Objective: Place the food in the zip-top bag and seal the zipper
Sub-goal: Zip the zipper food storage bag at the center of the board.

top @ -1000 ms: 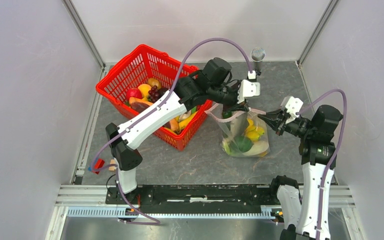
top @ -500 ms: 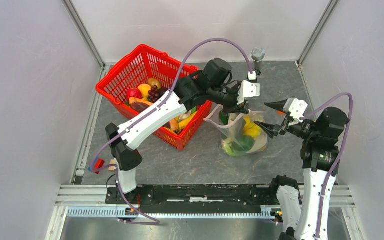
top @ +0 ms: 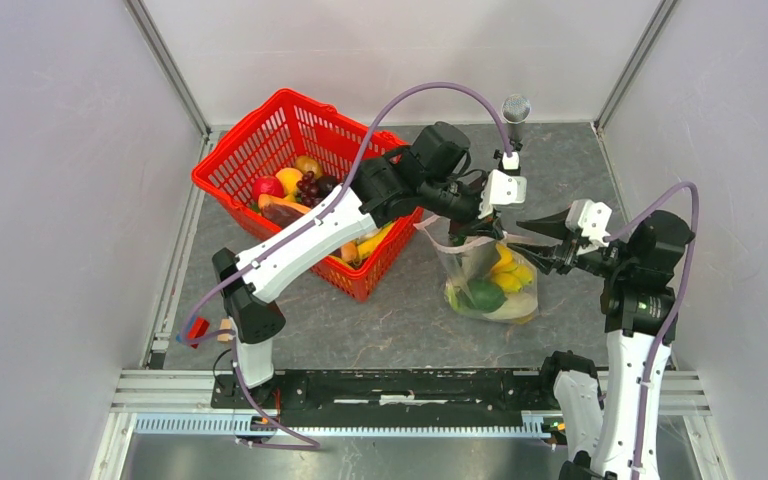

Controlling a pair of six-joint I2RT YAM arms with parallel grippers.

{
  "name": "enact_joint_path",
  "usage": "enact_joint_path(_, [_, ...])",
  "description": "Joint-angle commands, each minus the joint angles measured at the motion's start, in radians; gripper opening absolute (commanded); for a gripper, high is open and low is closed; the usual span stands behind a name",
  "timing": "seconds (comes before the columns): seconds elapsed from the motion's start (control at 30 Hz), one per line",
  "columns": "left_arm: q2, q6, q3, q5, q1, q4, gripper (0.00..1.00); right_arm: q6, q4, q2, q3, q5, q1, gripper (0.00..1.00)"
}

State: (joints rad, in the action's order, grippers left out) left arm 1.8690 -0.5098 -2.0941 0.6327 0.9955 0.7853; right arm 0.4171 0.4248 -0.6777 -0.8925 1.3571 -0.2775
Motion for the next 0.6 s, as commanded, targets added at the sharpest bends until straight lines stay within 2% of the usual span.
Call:
enact_joint_path(0.0, [-0.045, 0.001, -0.051, 0.014, 0.000, 0.002, 0.02, 0.015, 0.011, 0.000, 0.013, 0.035, 0.002, 0.46])
enact_joint_path(0.13, [-0.047, 0.002, -0.053, 0.018, 0.002, 0.003, 0.02, 0.016, 0.012, -0.003, 0.016, 0.023, 0.008, 0.38])
enact_joint_path(0.37, [-0.046, 0.007, -0.052, 0.028, 0.003, 0.003, 0.02, 0.015, 0.021, -0.007, 0.009, 0.013, 0.013, 0.17])
enact_joint_path(0.57, [-0.058, -0.002, -0.049, -0.003, 0.002, 0.003, 0.02, 0.016, 0.031, 0.003, 0.002, -0.070, 0.015, 0.01])
